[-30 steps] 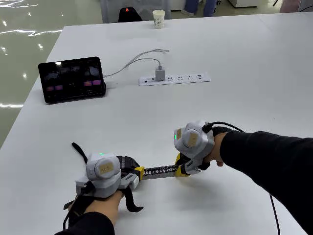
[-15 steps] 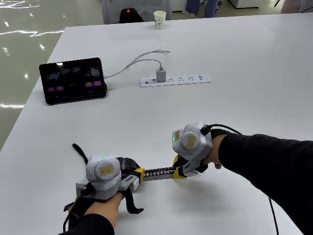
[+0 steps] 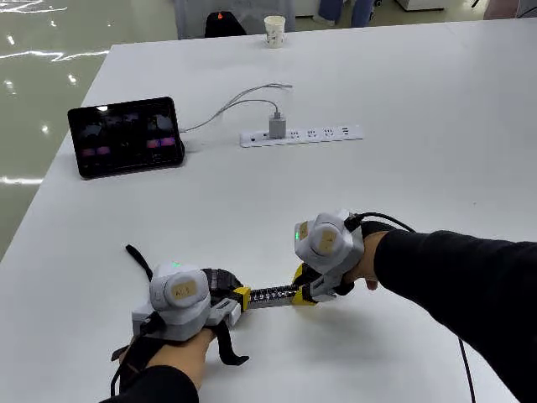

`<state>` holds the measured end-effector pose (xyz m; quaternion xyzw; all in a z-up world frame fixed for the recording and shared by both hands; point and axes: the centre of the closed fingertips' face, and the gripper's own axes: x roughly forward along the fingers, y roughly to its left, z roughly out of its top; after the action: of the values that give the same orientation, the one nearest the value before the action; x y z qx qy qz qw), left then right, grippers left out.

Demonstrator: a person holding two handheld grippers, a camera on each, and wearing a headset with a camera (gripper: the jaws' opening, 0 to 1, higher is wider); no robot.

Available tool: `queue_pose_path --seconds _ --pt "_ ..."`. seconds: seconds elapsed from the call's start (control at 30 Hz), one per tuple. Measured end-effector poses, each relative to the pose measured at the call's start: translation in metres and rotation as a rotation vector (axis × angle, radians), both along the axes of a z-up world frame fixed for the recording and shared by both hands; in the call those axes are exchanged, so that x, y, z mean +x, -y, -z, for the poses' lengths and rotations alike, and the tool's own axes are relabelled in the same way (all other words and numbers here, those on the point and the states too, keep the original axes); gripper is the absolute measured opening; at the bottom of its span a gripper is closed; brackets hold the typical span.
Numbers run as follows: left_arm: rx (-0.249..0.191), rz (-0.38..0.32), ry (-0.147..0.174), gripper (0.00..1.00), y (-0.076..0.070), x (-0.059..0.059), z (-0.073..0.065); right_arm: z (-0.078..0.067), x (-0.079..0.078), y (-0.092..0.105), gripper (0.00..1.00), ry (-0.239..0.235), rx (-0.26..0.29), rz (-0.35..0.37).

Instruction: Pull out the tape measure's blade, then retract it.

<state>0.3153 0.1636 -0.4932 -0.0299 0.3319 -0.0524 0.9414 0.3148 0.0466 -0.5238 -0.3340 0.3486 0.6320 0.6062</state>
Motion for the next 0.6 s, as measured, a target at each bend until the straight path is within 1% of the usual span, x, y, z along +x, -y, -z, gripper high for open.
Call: queue_pose_path --seconds 0.6 --pt "-0.014 -0.002 0.001 0.59 0.0 -0.0007 -0.0006 -0.0006 -0.0025 -0.009 0.11 -0.008 0.02 0.001"
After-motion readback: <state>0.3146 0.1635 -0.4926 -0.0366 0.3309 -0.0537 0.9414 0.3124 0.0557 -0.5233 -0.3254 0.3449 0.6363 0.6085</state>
